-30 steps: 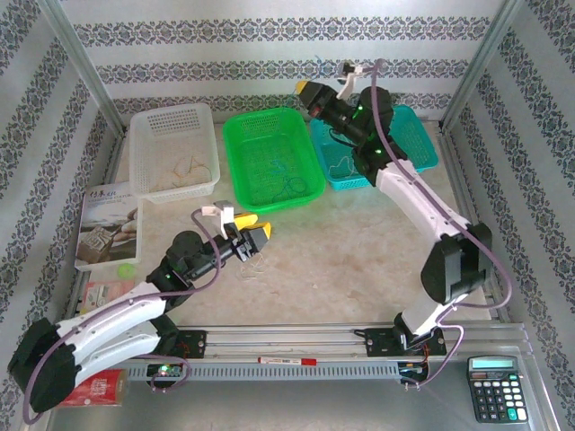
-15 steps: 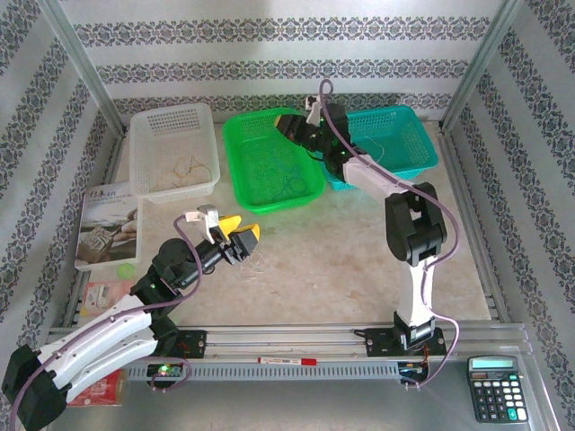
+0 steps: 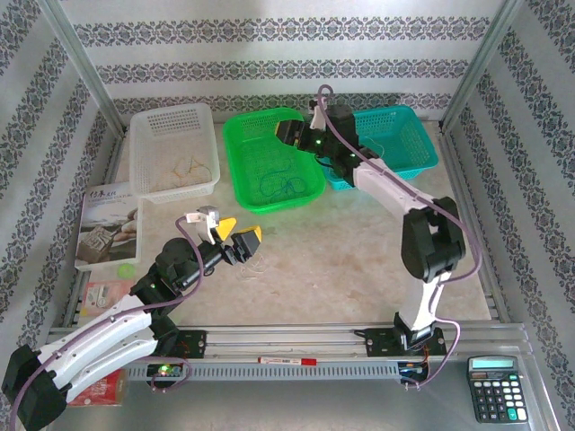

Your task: Untangle the cables

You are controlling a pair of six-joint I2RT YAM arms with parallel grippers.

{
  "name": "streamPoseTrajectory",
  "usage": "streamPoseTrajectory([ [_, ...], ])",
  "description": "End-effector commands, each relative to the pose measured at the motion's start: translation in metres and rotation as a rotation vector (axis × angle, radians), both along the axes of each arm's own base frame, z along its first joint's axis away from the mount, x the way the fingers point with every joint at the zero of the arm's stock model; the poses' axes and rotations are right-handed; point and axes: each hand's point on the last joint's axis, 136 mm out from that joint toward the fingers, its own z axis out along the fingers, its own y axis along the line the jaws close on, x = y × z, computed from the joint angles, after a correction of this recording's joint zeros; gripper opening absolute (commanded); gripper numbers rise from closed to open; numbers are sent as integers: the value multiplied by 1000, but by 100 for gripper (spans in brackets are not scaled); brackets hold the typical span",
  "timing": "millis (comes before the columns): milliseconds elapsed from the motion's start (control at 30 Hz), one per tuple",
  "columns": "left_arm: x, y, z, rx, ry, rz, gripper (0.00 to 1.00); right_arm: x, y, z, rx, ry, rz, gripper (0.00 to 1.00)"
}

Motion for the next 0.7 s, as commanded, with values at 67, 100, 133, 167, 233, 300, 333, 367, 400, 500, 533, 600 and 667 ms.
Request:
streamPoseTrajectory([
  [67,5,7,9,-4,13,44,100,-37,-6,12,-34,-54,17,60],
  [100,5,9,7,1,25,55,100,-46,-6,12,-39,-57,29,60],
  [133,7,11,6,3,39,74,100,-57,-5,13,-42,-61,40,59],
  [167,8,15,3,7,60,94,100,-65,-5,11,-45,-62,49,59],
  [233,11,23,-4,14,104,146,100,-87,-1,3,-60,-54,86,58],
  [300,13,34,-13,28,160,211,100,-109,2,-5,-78,-48,115,58],
  [333,13,38,-17,34,183,235,100,-121,6,-11,-88,-42,136,57],
  [367,13,42,-20,41,199,252,100,-132,8,-16,-99,-39,151,57],
  [400,12,45,-24,45,219,270,100,-144,12,-26,-115,-26,166,57],
  [500,10,54,-33,55,265,312,100,-179,23,-58,-156,26,221,56],
  [533,9,55,-35,56,273,320,100,-190,27,-72,-173,51,237,56],
  [600,8,57,-37,53,280,326,100,-210,35,-97,-197,102,263,57],
  [667,8,59,-38,52,281,331,100,-227,43,-118,-209,147,289,59],
])
